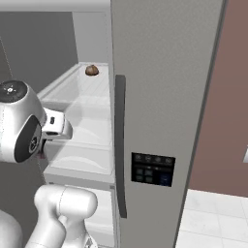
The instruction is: Take the fish from the fridge and place it on the digital scale on the counter by the fridge. Wait a few seconds for a reading, then move it to the plate on the dining counter.
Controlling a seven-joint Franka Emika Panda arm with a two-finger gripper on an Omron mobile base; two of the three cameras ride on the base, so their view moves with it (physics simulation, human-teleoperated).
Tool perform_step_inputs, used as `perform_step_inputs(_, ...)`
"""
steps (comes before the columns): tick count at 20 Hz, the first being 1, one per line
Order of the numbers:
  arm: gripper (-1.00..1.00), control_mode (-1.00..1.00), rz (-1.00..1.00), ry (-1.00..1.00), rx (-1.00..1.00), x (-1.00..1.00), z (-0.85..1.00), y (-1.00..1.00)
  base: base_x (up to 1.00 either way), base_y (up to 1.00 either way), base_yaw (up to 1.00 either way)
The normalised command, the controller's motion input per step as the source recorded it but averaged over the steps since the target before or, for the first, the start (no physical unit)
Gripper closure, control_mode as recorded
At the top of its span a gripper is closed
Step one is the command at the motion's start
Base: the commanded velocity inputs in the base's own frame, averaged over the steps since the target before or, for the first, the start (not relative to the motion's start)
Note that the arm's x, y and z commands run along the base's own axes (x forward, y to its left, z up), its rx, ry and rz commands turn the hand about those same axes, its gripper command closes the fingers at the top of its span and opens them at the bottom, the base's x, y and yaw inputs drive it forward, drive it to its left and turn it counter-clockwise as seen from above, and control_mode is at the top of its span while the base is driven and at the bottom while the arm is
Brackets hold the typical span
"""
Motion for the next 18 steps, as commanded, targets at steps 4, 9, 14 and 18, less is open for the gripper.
perform_step_inputs(4,1.00,-1.00,0.00,0.00,-0.01,-0.03,0.16,0.00,0.00,0.00,0.00)
perform_step_inputs(9,1.00,-1.00,0.00,0.00,0.00,0.00,0.00,0.00,0.00,0.00,0.00)
perform_step_inputs(14,1.00,1.00,0.00,0.00,0.00,-0.02,0.00,0.00,-0.50,-0.07,0.00)
perform_step_inputs(18,1.00,1.00,0.00,0.00,0.00,0.00,0.00,0.00,-1.00,-0.15,0.00)
